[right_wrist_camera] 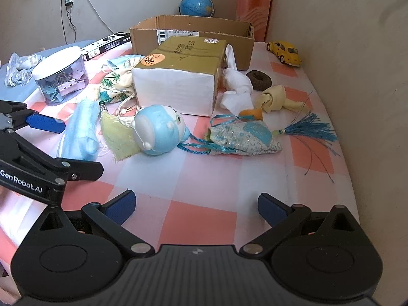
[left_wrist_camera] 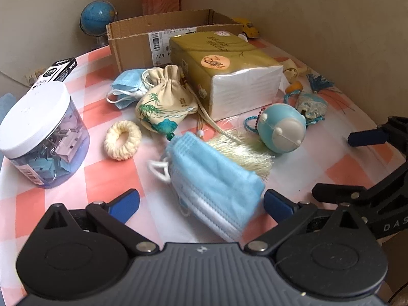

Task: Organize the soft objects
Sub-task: 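Lower the left gripper onto the blue face mask and close it, then lift the mask with the left gripper while the right gripper grasps the blue tasseled fabric pouch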

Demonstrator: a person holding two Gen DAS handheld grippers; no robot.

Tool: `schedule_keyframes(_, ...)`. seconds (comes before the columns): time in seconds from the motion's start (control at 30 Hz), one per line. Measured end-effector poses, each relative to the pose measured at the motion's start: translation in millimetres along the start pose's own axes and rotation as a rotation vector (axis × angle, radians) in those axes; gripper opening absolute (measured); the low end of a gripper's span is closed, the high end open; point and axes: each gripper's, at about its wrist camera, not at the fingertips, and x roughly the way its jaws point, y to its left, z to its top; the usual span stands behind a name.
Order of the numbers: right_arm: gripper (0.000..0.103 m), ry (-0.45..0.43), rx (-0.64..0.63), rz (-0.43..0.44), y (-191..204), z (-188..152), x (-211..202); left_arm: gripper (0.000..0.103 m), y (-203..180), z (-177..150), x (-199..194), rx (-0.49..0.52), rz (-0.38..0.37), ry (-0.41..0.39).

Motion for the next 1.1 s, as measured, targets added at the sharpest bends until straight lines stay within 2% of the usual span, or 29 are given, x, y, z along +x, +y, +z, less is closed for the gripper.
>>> schedule_keyframes(0.27,0.103,-0.014,-0.01,0.004,0,-3,-1,0.102,-1,-2,-2,-0.005,0.013,-0.014)
schedule_keyframes(0.4,0.103,-0.022,-0.012,0.005,0,-4,-1,0.102,-10,1,-8,0.067,0.036,-0.057)
schedule_keyframes(0.53,0.103,-0.026,-0.012,0.005,0,-4,-1,0.098,-15,5,-9,0.11,0.014,-0.075)
schedule_keyframes(0.63,0.103,-0.029,-0.011,0.005,0,-5,-1,0.086,-17,6,-5,0.124,-0.001,-0.06)
schedule_keyframes(0.73,0.103,-0.033,-0.01,0.004,0,-5,-2,0.081,-14,6,-3,0.106,-0.023,-0.058)
schedule_keyframes(0.83,0.103,-0.034,-0.009,0.002,0,-6,-2,0.065,-11,6,-5,0.085,-0.043,-0.059)
schedule_keyframes(0.93,0.103,-0.027,-0.008,0.001,0,-5,-2,0.056,-10,5,-7,0.068,-0.043,-0.062)
schedule_keyframes(1.1,0.103,-0.019,-0.018,-0.015,3,-2,-2,0.054,-7,4,-18,0.041,-0.042,-0.08)
